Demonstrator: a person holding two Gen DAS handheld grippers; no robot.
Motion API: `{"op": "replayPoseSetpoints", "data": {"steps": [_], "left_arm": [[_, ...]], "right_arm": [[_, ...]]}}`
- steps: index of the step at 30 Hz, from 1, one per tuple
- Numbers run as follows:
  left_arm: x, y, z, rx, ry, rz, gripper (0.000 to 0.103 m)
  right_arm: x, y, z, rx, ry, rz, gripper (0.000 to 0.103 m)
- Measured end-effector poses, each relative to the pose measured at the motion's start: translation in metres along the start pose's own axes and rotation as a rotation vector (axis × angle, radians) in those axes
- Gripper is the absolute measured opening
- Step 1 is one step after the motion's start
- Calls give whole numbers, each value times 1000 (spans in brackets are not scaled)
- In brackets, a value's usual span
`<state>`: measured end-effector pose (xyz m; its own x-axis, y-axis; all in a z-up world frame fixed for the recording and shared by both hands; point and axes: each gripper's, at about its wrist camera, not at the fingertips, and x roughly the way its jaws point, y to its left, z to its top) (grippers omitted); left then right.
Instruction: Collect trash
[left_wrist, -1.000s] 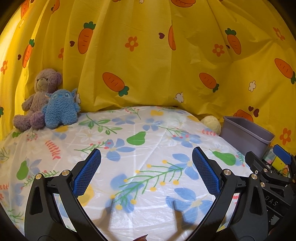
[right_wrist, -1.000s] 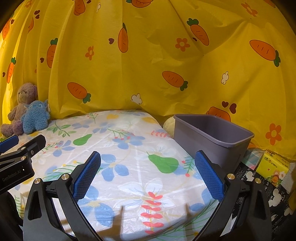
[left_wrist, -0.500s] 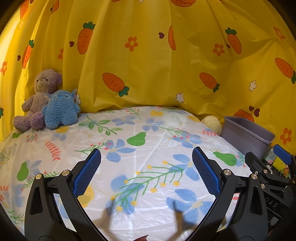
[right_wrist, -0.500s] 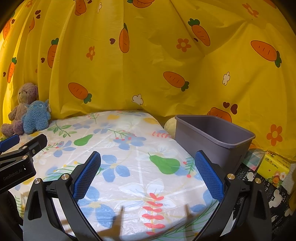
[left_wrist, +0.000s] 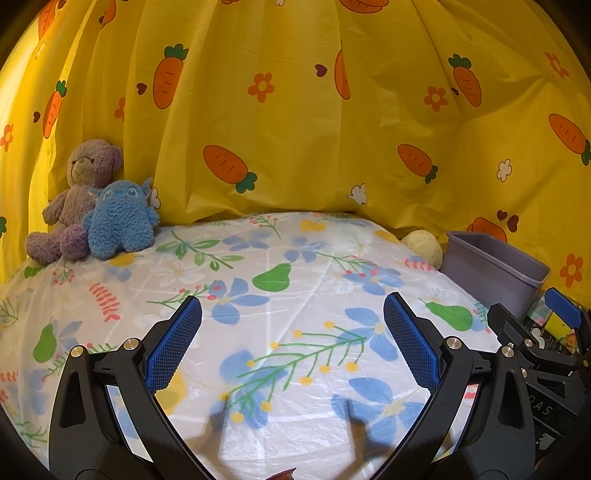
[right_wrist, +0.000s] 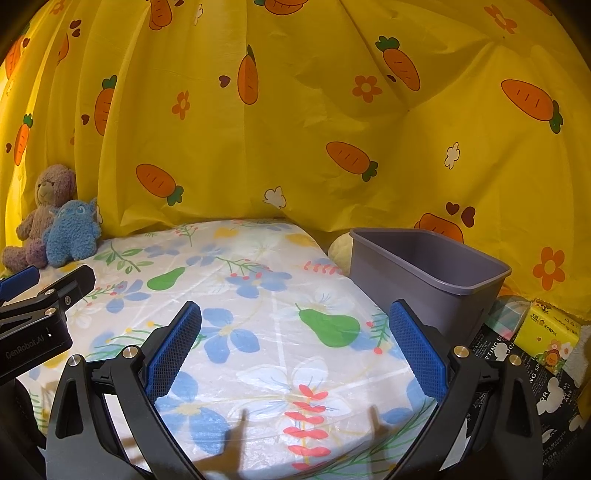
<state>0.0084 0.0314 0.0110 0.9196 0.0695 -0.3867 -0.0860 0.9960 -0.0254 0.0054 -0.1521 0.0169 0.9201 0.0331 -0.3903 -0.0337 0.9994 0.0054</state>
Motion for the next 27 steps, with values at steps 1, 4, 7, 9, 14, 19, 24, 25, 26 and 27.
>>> {"op": "replayPoseSetpoints", "data": {"steps": [1,4,7,9,14,19,24,25,26,27], "left_arm": [[0,0,0,0,2,-1,97],[1,0,0,-1,4,-3,97],[1,0,0,-1,4,-3,97],[1,0,0,-2,4,-3,97],[1,0,0,-1,5,-3,97],[0,-2,0,2,5,-4,97],[1,-3,-1,6,7,-6,97],[1,-3,-1,5,7,-4,97],[1,-3,-1,4,7,-3,97],[1,-3,-1,3,8,-4,97]], "right_arm": [[0,0,0,-1,2,-1,97],[0,-1,0,-1,2,0,97],[0,-1,0,-2,1,1,97],[0,-1,0,-1,2,0,97],[0,-1,0,-2,1,-1,97],[0,-1,0,0,1,-2,97],[0,-2,0,0,1,1,97],[0,-2,0,0,1,1,97],[0,-2,0,0,1,0,97],[0,-2,0,-1,1,-2,97]]}}
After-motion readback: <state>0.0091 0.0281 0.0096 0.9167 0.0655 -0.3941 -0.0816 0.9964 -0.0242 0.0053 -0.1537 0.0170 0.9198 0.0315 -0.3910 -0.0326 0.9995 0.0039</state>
